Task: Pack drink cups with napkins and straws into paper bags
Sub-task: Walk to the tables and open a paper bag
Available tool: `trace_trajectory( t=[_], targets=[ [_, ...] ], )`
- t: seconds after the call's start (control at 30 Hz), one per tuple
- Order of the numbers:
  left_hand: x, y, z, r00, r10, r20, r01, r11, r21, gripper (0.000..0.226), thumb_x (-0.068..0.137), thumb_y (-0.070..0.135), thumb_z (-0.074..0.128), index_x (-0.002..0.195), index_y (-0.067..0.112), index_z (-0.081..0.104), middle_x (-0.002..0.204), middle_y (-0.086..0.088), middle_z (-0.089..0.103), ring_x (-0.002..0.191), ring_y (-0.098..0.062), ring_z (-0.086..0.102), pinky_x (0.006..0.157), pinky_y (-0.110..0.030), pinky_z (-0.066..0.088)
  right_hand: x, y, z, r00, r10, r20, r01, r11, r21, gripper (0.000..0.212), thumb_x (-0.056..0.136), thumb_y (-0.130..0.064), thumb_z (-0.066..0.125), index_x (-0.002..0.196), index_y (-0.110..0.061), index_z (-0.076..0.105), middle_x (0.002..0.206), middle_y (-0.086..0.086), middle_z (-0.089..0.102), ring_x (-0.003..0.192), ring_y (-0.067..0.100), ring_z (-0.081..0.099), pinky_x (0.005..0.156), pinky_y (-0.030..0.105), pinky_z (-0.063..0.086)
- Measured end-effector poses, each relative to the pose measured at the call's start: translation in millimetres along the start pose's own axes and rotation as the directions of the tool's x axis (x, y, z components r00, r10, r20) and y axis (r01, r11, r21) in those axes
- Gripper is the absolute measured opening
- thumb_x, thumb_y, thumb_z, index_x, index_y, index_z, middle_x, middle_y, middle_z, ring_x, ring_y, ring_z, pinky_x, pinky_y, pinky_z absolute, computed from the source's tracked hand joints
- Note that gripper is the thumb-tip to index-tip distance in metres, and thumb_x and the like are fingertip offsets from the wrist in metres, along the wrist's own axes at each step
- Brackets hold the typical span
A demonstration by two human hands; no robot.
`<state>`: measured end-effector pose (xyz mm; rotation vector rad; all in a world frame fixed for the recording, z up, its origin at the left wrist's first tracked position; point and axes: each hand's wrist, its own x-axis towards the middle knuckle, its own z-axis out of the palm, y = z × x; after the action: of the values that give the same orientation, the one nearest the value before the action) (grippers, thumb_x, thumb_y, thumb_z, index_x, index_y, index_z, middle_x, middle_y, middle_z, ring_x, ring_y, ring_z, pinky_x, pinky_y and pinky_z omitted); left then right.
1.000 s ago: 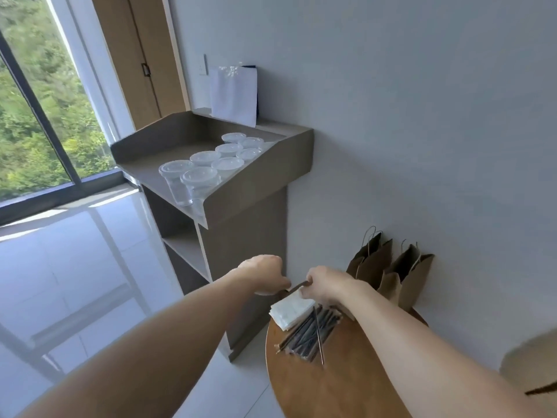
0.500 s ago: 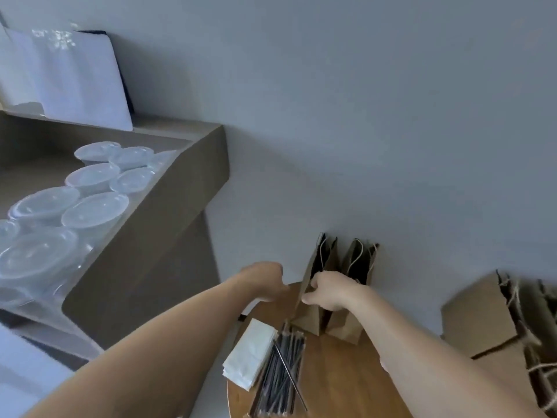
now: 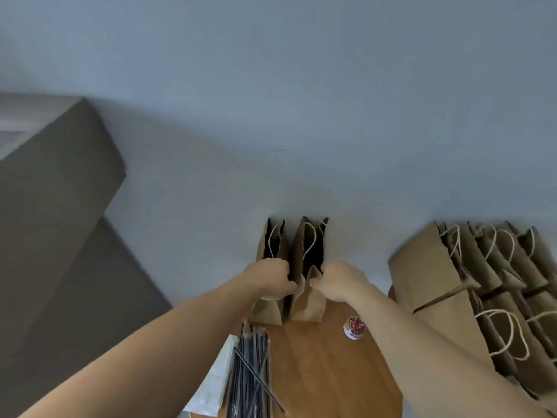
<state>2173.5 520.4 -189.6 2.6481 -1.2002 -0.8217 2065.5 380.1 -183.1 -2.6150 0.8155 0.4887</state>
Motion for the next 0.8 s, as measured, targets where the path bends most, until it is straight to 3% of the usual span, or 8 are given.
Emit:
trace_trajectory(
  t=[0.17, 0.3, 0.4, 0.5, 0.6, 0.7, 0.8],
  targets=[
    [46.6, 18.3, 8.5, 0.995, -0.089, -0.035, 0.088, 0.996, -0.032, 0.025, 0.091, 0.045, 0.052, 0.086, 0.022, 0.056, 0.080, 0.002, 0.059, 0.075, -0.016, 0.059, 0.075, -0.037, 0.056, 42.7, 31.0, 0.3, 0.991, 0.057, -0.124, -0.052, 0.998, 0.043, 0.033, 0.100, -0.049, 0.043, 0.079, -0.024, 0.048, 0.077, -0.003, 0.058, 0.068, 0.014, 0.054, 0.057, 0.029, 0.039],
    [76.9, 27.3, 17.0, 0.979, -0.198, -0.057, 0.190, 0.973, -0.128, 0.026, 0.091, 0.043, 0.052, 0.082, 0.019, 0.057, 0.073, 0.000, 0.059, 0.070, -0.018, 0.062, 0.070, -0.037, 0.058, 72.9, 44.5, 11.8, 0.998, 0.017, -0.063, -0.011, 0.996, 0.093, 0.032, 0.100, -0.048, 0.043, 0.084, -0.022, 0.054, 0.076, -0.002, 0.057, 0.064, 0.013, 0.051, 0.053, 0.026, 0.035],
    [89.2, 29.5, 25.5, 0.967, -0.248, -0.052, 0.235, 0.955, -0.178, 0.026, 0.092, 0.043, 0.052, 0.079, 0.021, 0.053, 0.072, 0.000, 0.058, 0.067, -0.016, 0.060, 0.056, -0.029, 0.046, 86.2, 49.1, 26.4, 0.999, -0.032, 0.005, 0.031, 0.992, 0.122, 0.031, 0.101, -0.043, 0.044, 0.085, -0.019, 0.057, 0.077, 0.000, 0.058, 0.071, 0.017, 0.059, 0.057, 0.026, 0.041],
    [96.7, 31.1, 31.2, 0.958, -0.285, -0.038, 0.269, 0.934, -0.235, 0.030, 0.096, 0.040, 0.052, 0.076, 0.018, 0.054, 0.067, -0.001, 0.055, 0.063, -0.016, 0.057, 0.055, -0.028, 0.044, 91.9, 53.9, 36.4, 1.000, -0.027, -0.015, 0.029, 0.985, 0.168, 0.022, 0.100, -0.030, 0.049, 0.082, -0.019, 0.054, 0.076, 0.001, 0.056, 0.072, 0.019, 0.060, 0.056, 0.025, 0.042],
    [96.3, 37.1, 35.8, 0.959, -0.283, -0.031, 0.268, 0.933, -0.241, 0.033, 0.100, 0.033, 0.048, 0.073, 0.017, 0.054, 0.066, -0.002, 0.054, 0.061, -0.015, 0.055, 0.053, -0.025, 0.039, 90.2, 56.7, 39.7, 0.996, -0.008, -0.088, 0.030, 0.970, 0.243, 0.029, 0.099, -0.023, 0.051, 0.070, -0.023, 0.047, 0.071, -0.002, 0.052, 0.070, 0.018, 0.058, 0.057, 0.026, 0.043],
    [85.1, 44.7, 34.2, 0.948, -0.314, -0.046, 0.295, 0.924, -0.242, 0.030, 0.101, 0.023, 0.047, 0.074, 0.015, 0.057, 0.068, -0.002, 0.057, 0.065, -0.017, 0.059, 0.056, -0.026, 0.045, 80.4, 59.5, 39.0, 0.989, 0.012, -0.150, 0.035, 0.952, 0.303, 0.028, 0.098, -0.024, 0.051, 0.071, -0.022, 0.047, 0.068, -0.005, 0.050, 0.066, 0.014, 0.056, 0.054, 0.022, 0.040],
    [65.7, 50.1, 24.0, 0.933, -0.351, -0.085, 0.319, 0.911, -0.261, 0.025, 0.098, 0.020, 0.047, 0.087, 0.003, 0.061, 0.069, -0.001, 0.054, 0.076, -0.023, 0.064, 0.070, -0.033, 0.054, 62.0, 63.6, 33.7, 0.974, 0.024, -0.225, 0.053, 0.943, 0.328, 0.020, 0.098, -0.024, 0.050, 0.079, -0.021, 0.048, 0.067, -0.007, 0.046, 0.066, 0.014, 0.054, 0.051, 0.020, 0.035]
  ],
)
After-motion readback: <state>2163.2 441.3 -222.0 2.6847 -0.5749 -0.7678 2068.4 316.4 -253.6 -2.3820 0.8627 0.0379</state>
